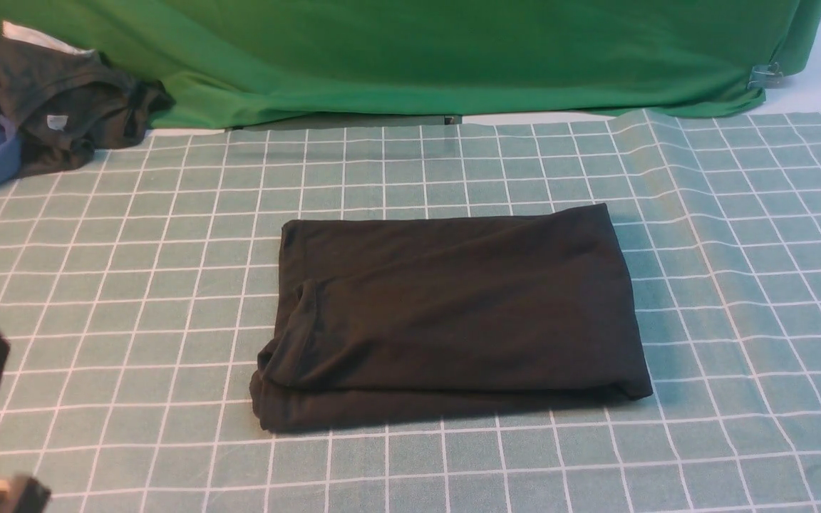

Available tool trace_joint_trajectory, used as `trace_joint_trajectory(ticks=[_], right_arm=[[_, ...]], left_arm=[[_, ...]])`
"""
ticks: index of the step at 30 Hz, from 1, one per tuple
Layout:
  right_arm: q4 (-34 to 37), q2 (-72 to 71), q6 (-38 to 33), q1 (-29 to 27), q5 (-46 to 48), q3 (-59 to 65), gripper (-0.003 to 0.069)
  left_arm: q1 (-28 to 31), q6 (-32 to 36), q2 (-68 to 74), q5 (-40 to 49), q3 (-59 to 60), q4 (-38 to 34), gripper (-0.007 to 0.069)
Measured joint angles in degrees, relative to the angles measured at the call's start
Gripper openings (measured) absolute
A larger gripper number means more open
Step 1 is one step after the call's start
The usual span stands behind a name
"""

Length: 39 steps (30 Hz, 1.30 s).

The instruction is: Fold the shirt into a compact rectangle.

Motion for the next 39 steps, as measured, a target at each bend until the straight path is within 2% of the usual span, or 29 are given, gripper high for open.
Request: trace_joint_trajectory(ticks=[4,8,39], right_arm=[[0.0,0.0,0.0,0.0,-0.03,0.0,0.0234],[-0.05,-0.04,0.18,0.0,-0.06,0.0,0.0236],[-0.11,-1.27,0.22,0.0,0.71,0.0,0.0237]], left_arm=[[2.43,-0.09,-7.1,11.08,1.48,-0.4,0.0011],[2.43,-0.13,-7.58,17.12,1.49,-0.15,0.0011],[2.43,-0.13,-7.58,17.56,1.54,0.49,0.0013]])
